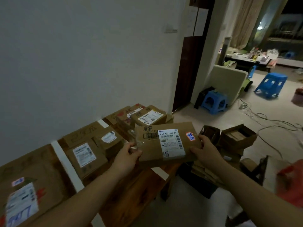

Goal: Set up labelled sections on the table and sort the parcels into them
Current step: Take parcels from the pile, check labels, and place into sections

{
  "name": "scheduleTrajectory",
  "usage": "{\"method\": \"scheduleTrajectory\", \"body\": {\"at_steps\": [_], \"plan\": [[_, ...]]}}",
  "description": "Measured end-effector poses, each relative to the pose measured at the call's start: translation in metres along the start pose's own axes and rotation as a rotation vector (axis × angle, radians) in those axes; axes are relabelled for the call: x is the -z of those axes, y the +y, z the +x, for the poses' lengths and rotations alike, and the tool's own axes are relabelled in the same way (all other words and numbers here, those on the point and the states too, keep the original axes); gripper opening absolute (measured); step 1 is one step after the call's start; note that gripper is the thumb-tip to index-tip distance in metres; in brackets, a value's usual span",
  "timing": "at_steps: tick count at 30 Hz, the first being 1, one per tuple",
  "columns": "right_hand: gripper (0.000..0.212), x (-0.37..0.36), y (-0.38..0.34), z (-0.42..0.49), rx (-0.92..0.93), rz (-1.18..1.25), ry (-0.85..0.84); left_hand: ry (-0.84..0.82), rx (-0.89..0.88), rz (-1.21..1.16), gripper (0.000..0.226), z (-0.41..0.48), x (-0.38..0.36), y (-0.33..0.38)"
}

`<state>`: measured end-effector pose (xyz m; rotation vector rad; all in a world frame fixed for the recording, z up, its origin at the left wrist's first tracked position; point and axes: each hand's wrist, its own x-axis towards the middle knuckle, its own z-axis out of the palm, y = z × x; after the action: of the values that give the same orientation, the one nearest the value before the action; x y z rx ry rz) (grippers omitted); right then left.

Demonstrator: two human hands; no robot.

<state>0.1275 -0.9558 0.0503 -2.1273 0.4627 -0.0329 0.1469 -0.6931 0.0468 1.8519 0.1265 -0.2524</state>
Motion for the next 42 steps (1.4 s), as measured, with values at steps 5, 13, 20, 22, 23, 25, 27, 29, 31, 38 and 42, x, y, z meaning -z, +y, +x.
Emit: {"method": "scheduleTrajectory", "body": {"at_steps": [5,13,20,22,23,25,27,29,31,38,42], "plan": [[0.054,0.003,0.020,0.070,0.093,-0.142,-0.174,0.116,0.120,-0.009,0.042,0.030,-0.047,-0.012],[0.076,0.006,0.055,0.167,0.307,-0.465,-0.455,0.215,0.218,0.023,0.079,0.055,-0.125,-0.028],[0.084,0.000,0.069,0.210,0.331,-0.562,-0.581,0.186,0.284,0.286,0.076,0.084,-0.163,-0.031],[0.083,-0.002,0.074,0.219,0.323,-0.585,-0.589,0.174,0.282,0.325,0.074,0.095,-0.169,-0.032],[0.083,-0.003,0.078,0.224,0.319,-0.592,-0.594,0.170,0.284,0.352,0.073,0.099,-0.173,-0.032],[0.084,-0.005,0.086,0.235,0.317,-0.597,-0.612,0.160,0.303,0.389,0.073,0.108,-0.180,-0.035],[0.083,-0.007,0.092,0.245,0.338,-0.601,-0.631,0.170,0.314,0.396,0.073,0.113,-0.186,-0.039],[0.082,-0.010,0.098,0.256,0.380,-0.610,-0.650,0.204,0.326,0.395,0.073,0.116,-0.191,-0.042],[0.081,-0.013,0.100,0.267,0.443,-0.616,-0.670,0.249,0.335,0.397,0.073,0.118,-0.194,-0.045],[0.083,-0.021,0.083,0.293,0.566,-0.718,-0.711,0.291,0.516,0.450,0.079,0.126,-0.190,-0.034],[0.077,-0.024,0.046,0.289,0.735,-0.737,-0.722,0.378,0.553,0.377,0.081,0.105,-0.165,-0.014]]}}
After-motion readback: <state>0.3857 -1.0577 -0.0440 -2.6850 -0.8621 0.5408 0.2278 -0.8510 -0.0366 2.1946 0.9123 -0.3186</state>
